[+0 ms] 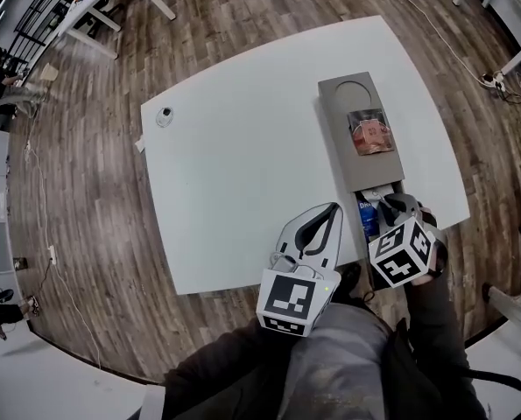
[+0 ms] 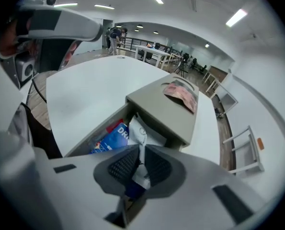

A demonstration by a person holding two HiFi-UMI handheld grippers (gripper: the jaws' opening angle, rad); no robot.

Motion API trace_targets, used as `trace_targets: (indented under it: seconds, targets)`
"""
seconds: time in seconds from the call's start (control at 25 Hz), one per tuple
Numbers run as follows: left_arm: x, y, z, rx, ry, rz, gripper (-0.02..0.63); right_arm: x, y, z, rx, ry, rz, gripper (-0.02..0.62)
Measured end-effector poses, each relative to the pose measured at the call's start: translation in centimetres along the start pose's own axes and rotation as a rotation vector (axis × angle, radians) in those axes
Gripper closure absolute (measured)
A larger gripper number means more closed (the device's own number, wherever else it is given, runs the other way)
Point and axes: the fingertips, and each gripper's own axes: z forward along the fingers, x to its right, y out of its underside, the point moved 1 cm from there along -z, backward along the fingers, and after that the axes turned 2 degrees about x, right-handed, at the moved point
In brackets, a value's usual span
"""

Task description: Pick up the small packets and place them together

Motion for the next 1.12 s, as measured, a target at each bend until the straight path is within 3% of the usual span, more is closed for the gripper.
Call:
trace_targets:
  seconds: [0.44,0.6,0.76,1.12]
  targets:
    - [5.0,-0.6,-2.7,0.055,0.02,0.039,0.603,-2.0,-0.3,-6.3,0.164,0.029,0.023,0.554]
    - [6.4,-0.7,-3.1,0.063,0.033,0.045,0.603,-0.5,-1.2,-9.0,0.242,0.093,0.033,0.553]
    - [5.4,-1.5,-3.1,0.079,0.017,0.049,0.603,1.8,-3.5,-9.8,0.298,0.156,0.037,0.553]
    - [0.0,-3.2,-0.7,0.067,-0.027,0.035,0.603,6.3,-9.1,-5.5,0.324,0.177,0.045,0.552]
